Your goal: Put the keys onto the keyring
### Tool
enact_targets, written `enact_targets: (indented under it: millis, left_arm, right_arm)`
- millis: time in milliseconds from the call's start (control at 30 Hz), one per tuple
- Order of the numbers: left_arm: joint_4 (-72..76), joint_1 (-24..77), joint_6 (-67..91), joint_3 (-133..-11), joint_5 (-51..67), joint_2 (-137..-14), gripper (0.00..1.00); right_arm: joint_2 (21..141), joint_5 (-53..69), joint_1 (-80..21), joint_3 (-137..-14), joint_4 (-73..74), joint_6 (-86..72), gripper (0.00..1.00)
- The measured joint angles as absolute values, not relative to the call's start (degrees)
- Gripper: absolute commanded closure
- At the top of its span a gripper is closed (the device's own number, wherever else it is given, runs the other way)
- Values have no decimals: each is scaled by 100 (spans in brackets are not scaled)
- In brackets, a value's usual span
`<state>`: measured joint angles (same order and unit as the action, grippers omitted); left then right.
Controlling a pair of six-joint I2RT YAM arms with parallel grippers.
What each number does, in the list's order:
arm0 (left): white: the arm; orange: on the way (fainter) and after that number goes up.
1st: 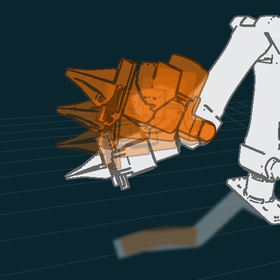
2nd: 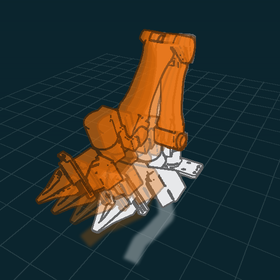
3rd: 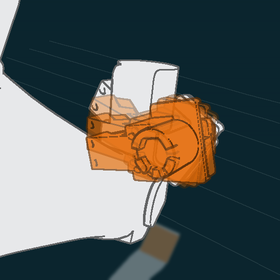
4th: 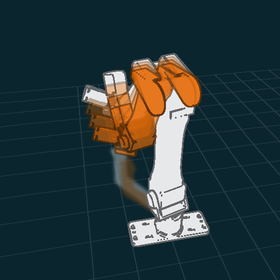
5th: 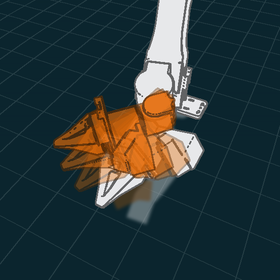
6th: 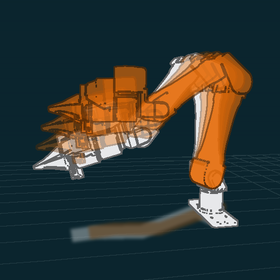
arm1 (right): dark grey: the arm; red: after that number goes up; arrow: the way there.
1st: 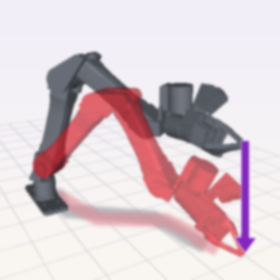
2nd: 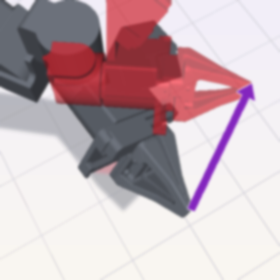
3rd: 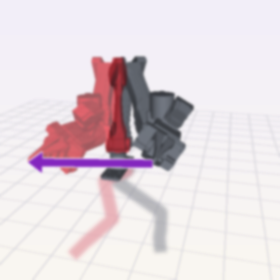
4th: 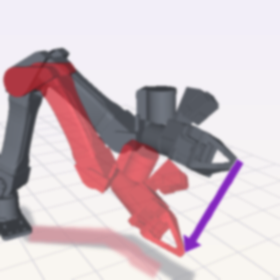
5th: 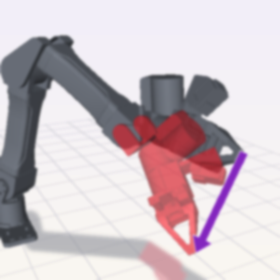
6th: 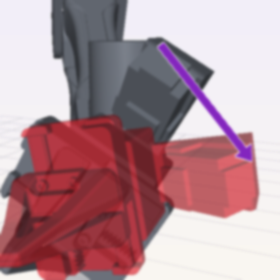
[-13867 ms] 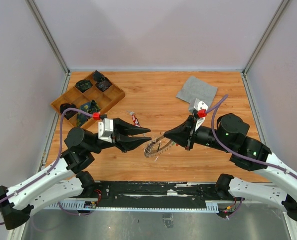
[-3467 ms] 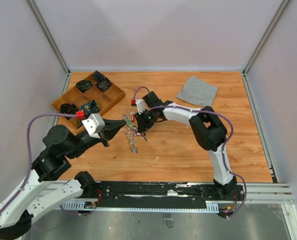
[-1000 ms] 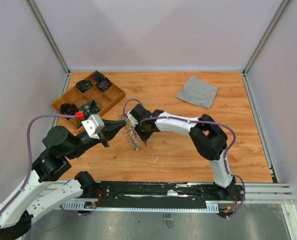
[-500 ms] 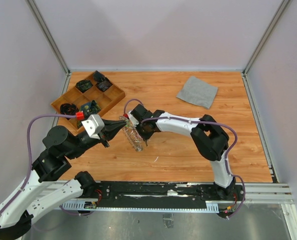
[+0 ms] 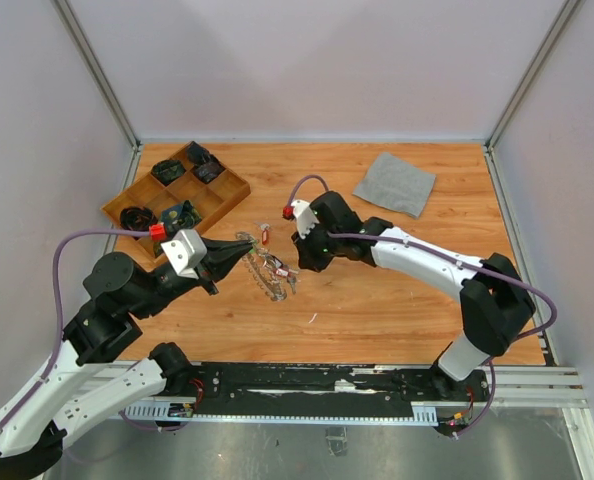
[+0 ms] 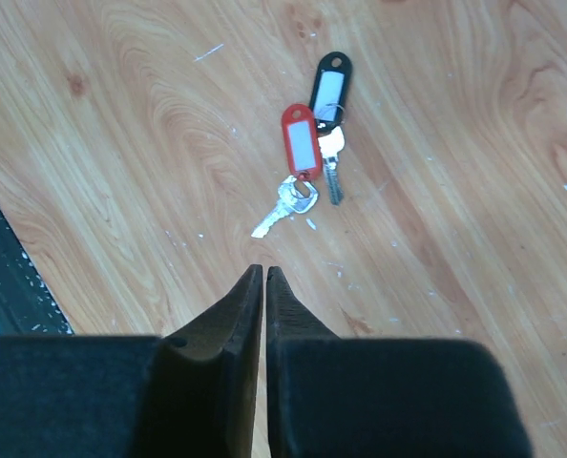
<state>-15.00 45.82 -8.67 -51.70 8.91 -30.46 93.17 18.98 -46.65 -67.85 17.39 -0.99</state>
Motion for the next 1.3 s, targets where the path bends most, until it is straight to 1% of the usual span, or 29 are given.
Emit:
enact_targets:
  millis: [33,67,133,200,267,467,633,733,1000,1300]
  left_arm:
    - [-1498,4582,-864,-5170,891,-3044,99]
    - [-1494,4582,-860,-5168,891,-3039,99]
    - [-1472,4582,-854,-5164,891,-3024,99]
    - [-1446,4582,-854,-5164,888,-3006,100]
    - [-1400,4582,-854,-5164,886,-2989,99]
    - [-1367,4582,-854,-5177,886,-2978,99]
    - [-1367,4582,-856,-5225,884,-2976,99]
    - [-1367,4582,-856,-5240,884,-2969,100]
    - [-1367,4582,-856,-5240,884,-2971,99]
    - [-1369,4582,-856,-5240,884,-2971,99]
  right_arm:
    - [9240,1931,-4598,-6720,1717,-97,77]
    - [9209,1935,-4563,-6694,1717,-95,73]
    - [9240,1898,-4554,-6696,1723,-62,68]
    - [9345,1750,-4619,-6742,1824,-60,61]
    - [9559,1505,-4751,-6921,1990,-62,59]
    - [10536,845,-5304,-7865,2427,-174,57]
    - [11246,303,-5579,-8475,2735,-207,55]
    - [11550,30,-5658,-8700,2908,-207,56]
    - [11789,-373,-5658,-8807,3076,-196,61]
    - [11913,-486,-5660,-8833,3076,-189,66]
